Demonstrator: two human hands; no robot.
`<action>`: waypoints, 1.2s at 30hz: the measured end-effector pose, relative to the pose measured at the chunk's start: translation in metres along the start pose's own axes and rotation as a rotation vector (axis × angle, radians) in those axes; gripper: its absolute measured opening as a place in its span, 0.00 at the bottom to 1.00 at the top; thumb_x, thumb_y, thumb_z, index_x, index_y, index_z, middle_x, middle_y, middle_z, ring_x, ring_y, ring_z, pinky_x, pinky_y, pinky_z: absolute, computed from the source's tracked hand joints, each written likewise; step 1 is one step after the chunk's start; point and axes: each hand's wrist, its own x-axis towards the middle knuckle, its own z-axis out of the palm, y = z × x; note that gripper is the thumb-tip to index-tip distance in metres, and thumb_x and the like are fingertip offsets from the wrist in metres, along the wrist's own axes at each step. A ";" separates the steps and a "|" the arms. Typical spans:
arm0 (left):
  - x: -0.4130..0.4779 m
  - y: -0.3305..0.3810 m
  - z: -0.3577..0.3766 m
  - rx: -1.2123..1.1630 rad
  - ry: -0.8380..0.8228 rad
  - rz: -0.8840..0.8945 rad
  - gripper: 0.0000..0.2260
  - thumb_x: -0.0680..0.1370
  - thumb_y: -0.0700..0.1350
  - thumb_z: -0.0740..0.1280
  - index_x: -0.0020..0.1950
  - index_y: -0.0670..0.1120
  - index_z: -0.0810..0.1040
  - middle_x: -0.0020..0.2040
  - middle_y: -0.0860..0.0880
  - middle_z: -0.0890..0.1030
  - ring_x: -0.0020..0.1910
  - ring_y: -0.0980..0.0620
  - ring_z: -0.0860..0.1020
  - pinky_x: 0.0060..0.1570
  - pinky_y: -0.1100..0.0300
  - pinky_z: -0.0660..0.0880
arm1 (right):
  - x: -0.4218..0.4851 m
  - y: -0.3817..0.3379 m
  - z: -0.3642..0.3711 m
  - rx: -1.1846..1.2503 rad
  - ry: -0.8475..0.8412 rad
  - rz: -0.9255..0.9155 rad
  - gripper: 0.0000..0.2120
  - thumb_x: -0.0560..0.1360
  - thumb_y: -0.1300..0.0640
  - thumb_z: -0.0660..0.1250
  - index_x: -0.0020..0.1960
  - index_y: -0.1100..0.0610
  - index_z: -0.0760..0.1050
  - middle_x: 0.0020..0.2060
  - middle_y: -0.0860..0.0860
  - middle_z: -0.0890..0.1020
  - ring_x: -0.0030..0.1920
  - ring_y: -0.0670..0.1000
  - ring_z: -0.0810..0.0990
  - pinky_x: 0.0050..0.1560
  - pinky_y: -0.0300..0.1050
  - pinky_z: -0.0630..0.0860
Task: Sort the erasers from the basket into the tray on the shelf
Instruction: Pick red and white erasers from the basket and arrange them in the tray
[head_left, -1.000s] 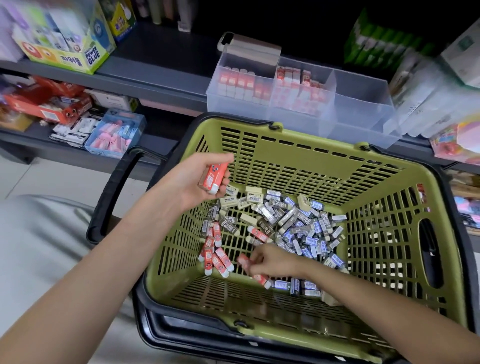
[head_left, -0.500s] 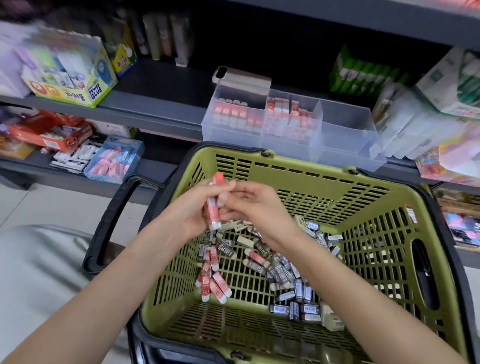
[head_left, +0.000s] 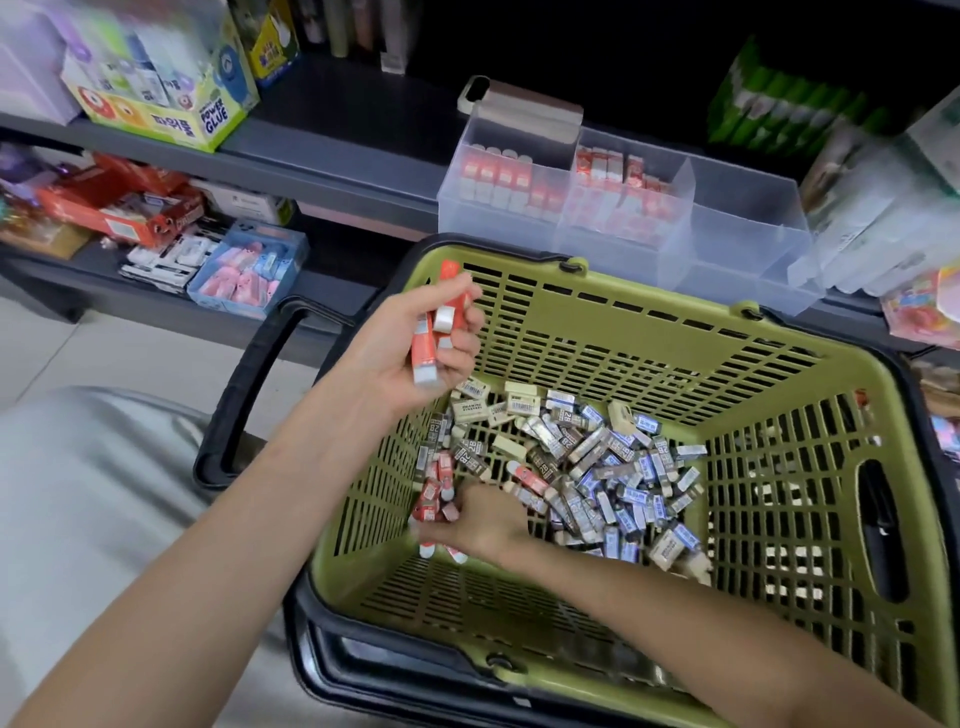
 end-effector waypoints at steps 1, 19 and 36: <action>0.000 0.001 0.000 -0.005 0.001 0.008 0.07 0.69 0.45 0.70 0.42 0.44 0.75 0.33 0.49 0.74 0.22 0.58 0.70 0.17 0.69 0.66 | 0.002 -0.004 0.007 -0.032 0.034 0.027 0.27 0.63 0.28 0.66 0.44 0.50 0.71 0.39 0.47 0.78 0.40 0.48 0.78 0.33 0.39 0.73; -0.002 0.002 0.002 -0.008 0.022 0.043 0.07 0.68 0.43 0.70 0.43 0.43 0.74 0.33 0.49 0.74 0.23 0.57 0.70 0.19 0.69 0.66 | 0.002 0.042 0.018 -0.202 0.244 -0.143 0.17 0.70 0.49 0.68 0.54 0.57 0.71 0.50 0.52 0.77 0.49 0.52 0.76 0.36 0.41 0.66; 0.003 -0.018 0.008 0.390 0.043 -0.055 0.24 0.64 0.52 0.76 0.52 0.42 0.74 0.33 0.50 0.76 0.26 0.56 0.73 0.21 0.67 0.68 | -0.073 -0.023 -0.161 0.790 0.499 -0.302 0.15 0.67 0.54 0.76 0.46 0.60 0.75 0.35 0.56 0.80 0.31 0.47 0.74 0.28 0.39 0.71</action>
